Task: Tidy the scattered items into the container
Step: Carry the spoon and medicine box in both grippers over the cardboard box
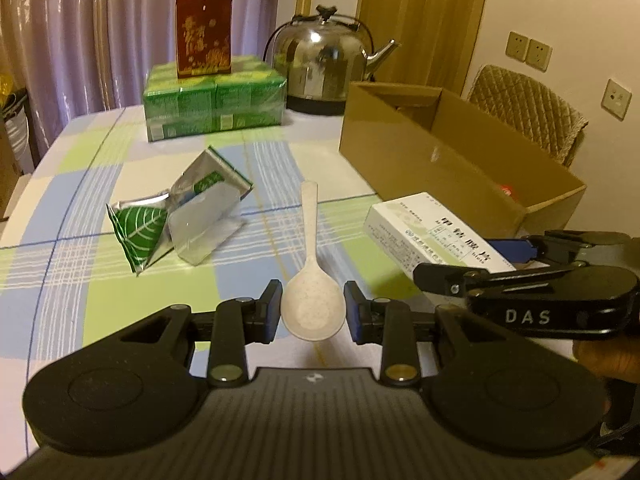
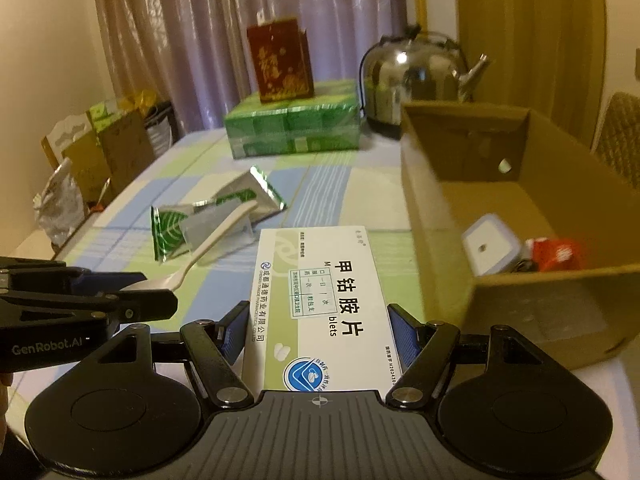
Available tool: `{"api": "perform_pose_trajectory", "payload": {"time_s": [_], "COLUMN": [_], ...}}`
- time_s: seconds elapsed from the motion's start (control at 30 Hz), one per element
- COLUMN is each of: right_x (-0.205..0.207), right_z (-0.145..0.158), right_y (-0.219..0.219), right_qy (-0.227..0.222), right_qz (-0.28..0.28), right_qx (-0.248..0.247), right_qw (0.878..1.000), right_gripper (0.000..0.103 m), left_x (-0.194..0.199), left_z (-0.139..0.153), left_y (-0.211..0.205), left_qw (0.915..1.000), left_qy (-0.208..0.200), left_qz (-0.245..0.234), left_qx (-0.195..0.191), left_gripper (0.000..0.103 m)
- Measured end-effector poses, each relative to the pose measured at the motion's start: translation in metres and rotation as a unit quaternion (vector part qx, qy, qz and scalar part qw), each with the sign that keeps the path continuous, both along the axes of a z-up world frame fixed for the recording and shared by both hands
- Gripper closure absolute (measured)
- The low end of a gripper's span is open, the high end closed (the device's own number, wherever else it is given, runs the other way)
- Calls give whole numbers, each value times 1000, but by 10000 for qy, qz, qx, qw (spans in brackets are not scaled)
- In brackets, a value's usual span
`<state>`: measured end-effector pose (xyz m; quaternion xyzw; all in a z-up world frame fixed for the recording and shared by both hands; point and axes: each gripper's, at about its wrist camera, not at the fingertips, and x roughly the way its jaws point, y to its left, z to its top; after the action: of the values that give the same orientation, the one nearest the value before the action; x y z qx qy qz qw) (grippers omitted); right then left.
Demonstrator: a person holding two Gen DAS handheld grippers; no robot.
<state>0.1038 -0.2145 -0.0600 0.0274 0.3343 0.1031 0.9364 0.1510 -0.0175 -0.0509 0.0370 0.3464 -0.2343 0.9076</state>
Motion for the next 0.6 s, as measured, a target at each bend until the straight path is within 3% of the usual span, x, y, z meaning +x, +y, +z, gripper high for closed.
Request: {"api": "perform_pose_trajectory", "payload": {"time_s": [0.27,0.6], "right_x": [-20,-37], "right_z": [39,64], "right_y": [-16,-33], "right_qy": [-374,-600], "right_qz": [-189,-358], "right_qx": [146,184], "right_qw": [9990,9974], "right_gripper": [34,34], "left_x": [-24,-41], "left_z": [29,49], "left_y": [-10,-26], "left_qw": [9997,9991], "left_qy": [-230,-408], "left_qz": [-26,-128], "left_qx": [37,19], "left_gripper": [75,75]}}
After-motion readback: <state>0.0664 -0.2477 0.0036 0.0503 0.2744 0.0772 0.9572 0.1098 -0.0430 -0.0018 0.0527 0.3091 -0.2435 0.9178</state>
